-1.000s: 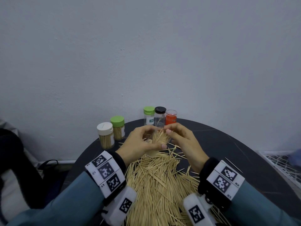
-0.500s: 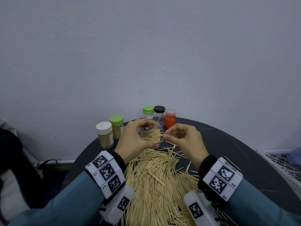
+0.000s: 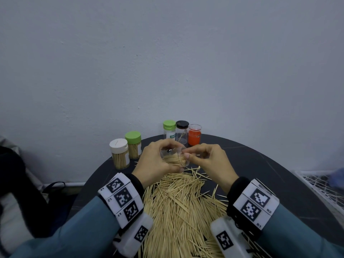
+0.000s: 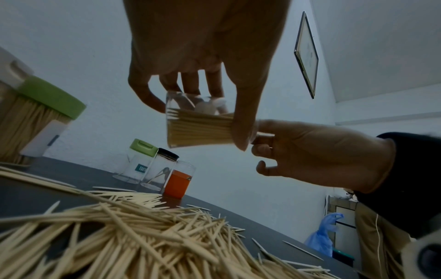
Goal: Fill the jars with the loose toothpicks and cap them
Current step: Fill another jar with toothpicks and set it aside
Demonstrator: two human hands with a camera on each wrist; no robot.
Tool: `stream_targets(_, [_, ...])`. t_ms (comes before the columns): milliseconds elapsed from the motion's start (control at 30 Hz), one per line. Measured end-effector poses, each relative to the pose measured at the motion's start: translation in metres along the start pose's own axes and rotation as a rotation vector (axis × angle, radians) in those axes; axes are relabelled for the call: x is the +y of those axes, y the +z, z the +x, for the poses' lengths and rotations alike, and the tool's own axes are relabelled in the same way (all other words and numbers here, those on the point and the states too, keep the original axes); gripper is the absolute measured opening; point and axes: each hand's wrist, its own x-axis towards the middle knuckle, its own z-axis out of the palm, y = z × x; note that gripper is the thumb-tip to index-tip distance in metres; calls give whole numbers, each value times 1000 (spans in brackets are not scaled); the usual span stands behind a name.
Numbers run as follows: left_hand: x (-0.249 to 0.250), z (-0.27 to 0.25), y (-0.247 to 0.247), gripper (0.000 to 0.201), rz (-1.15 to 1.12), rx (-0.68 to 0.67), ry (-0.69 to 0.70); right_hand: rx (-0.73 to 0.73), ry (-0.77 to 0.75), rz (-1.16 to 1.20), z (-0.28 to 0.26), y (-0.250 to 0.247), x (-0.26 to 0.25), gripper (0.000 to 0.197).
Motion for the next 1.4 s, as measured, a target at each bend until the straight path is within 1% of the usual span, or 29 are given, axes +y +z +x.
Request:
stream_targets(100, [-1, -1, 0, 52, 7, 6, -16, -54, -26, 27, -1, 0, -3, 3])
stream_targets(167, [-1, 0, 0, 52, 7, -4, -20, -103, -41, -38, -3, 2, -4, 4])
stream_targets(267, [-1, 0, 1, 53, 13, -12, -28, -64, -55, -106, -2, 2, -1, 7])
stream_targets(367, [-1, 1, 1, 54, 8, -5, -29, -44, -63, -67, 0, -1, -1, 5])
stream_targets(500, [-3, 2, 0, 53, -4, -4, -55, -25, -34, -11, 2, -4, 0, 3])
stream_targets(567, [-4, 3, -1, 52, -15, 0, -72, -10, -15, -31, 3, -5, 1, 6])
stream_targets(633, [-5, 4, -2, 49, -23, 14, -89, -35, 8, -77, 4, -8, 2, 5])
stream_targets(667, [-5, 4, -3, 47, -31, 20, -101, -78, 21, -109, 4, -9, 2, 7])
stream_targets(733, [-6, 5, -5, 44, -56, 38, -126, -210, 30, -207, 4, -12, 2, 12])
stream_targets(833, [-8, 8, -11, 45, -46, 71, -153, -467, -11, -454, 6, -11, -3, 21])
stream_targets(933, [-11, 11, -14, 49, -41, 90, -168, -691, -41, -680, 10, 0, -7, 41])
stream_targets(1033, [-14, 13, -16, 49, -40, 97, -186, -835, -37, -840, 16, 15, -7, 57])
stream_targets(1200, [-17, 16, -15, 52, -34, 103, -195, -959, -116, -992, 21, 31, -8, 62])
stream_targets(1400, [-15, 16, -13, 52, -12, 89, -196, -956, -152, -1092, 19, 32, -11, 49])
